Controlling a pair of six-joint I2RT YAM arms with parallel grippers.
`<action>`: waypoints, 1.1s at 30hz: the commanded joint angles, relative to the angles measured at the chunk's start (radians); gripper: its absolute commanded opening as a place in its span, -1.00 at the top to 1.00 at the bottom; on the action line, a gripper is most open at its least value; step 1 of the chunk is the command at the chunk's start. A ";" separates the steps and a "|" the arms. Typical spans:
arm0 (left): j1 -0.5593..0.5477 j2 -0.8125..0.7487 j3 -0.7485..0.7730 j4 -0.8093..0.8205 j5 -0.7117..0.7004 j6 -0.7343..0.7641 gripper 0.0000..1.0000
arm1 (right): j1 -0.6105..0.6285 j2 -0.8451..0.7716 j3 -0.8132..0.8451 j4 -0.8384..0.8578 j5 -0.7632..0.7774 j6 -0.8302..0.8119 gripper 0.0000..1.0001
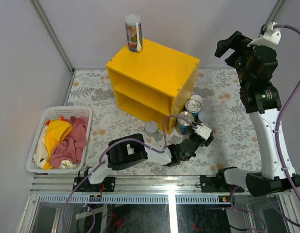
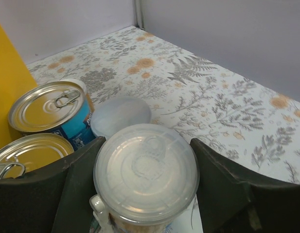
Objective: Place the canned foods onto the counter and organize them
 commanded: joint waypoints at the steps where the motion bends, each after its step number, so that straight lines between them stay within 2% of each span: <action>1: -0.033 -0.090 -0.018 0.060 0.045 0.103 1.00 | -0.003 -0.030 0.049 0.027 -0.022 -0.019 -0.99; 11: -0.058 -0.228 -0.074 0.011 0.058 0.125 1.00 | -0.003 -0.042 0.068 -0.006 -0.007 -0.044 -0.99; 18: -0.110 -0.347 -0.085 -0.085 0.082 0.145 1.00 | -0.003 -0.042 0.086 -0.039 0.010 -0.061 -0.99; 26: -0.196 -0.538 -0.106 -0.274 0.005 0.135 1.00 | -0.004 -0.050 0.104 -0.055 0.025 -0.074 -0.99; 33: -0.249 -0.662 -0.012 -0.511 -0.094 0.084 1.00 | -0.002 -0.039 0.118 -0.069 0.006 -0.057 -0.99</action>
